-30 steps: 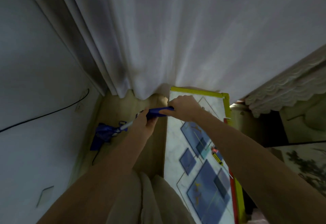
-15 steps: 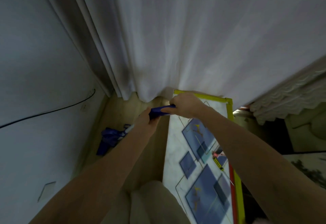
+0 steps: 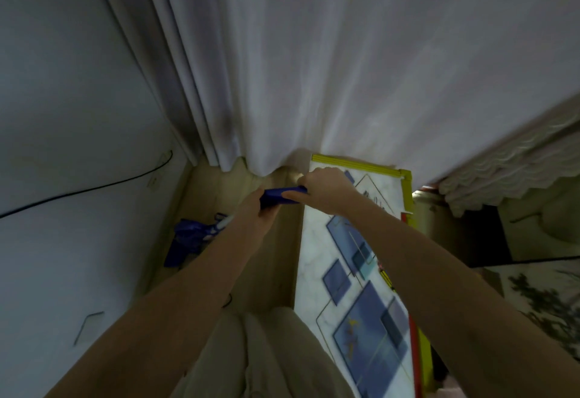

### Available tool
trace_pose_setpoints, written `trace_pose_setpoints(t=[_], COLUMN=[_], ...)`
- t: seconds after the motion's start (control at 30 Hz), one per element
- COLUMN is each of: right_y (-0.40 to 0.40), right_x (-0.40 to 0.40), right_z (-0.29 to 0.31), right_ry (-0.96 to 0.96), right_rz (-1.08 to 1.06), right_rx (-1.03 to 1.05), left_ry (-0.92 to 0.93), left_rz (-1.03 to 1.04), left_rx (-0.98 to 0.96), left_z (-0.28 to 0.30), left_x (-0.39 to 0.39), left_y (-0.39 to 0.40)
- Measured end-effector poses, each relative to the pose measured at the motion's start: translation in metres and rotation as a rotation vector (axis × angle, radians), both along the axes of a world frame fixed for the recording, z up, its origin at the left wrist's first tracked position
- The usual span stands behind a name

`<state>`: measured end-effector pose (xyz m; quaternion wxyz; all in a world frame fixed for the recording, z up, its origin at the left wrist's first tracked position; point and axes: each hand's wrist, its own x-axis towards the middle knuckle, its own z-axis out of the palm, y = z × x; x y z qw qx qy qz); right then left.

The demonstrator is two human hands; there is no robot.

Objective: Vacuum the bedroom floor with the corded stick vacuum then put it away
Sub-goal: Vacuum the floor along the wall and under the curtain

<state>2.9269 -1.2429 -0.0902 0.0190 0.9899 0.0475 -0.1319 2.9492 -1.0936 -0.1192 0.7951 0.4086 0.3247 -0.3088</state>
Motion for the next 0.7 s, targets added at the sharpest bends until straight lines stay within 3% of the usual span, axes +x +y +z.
trace_pose_setpoints(t=[0.07,0.2,0.7], right_y=[0.01,0.016,-0.065], right_x=[0.0,0.009,0.034], right_z=[-0.007,-0.007,0.018], right_ry=[0.009,-0.023,-0.131], right_rz=[0.004,0.031,-0.022], right_rx=[0.013,-0.003,-0.149], left_ry=[0.064,0.102,0.048], left_rz=[0.068,0.131,0.031], left_rx=[-0.094,-0.053,-0.2], left_z=[-0.001,-0.011,-0.005], left_x=[-0.001,0.01,0.046], left_y=[0.007,0.016,-0.062])
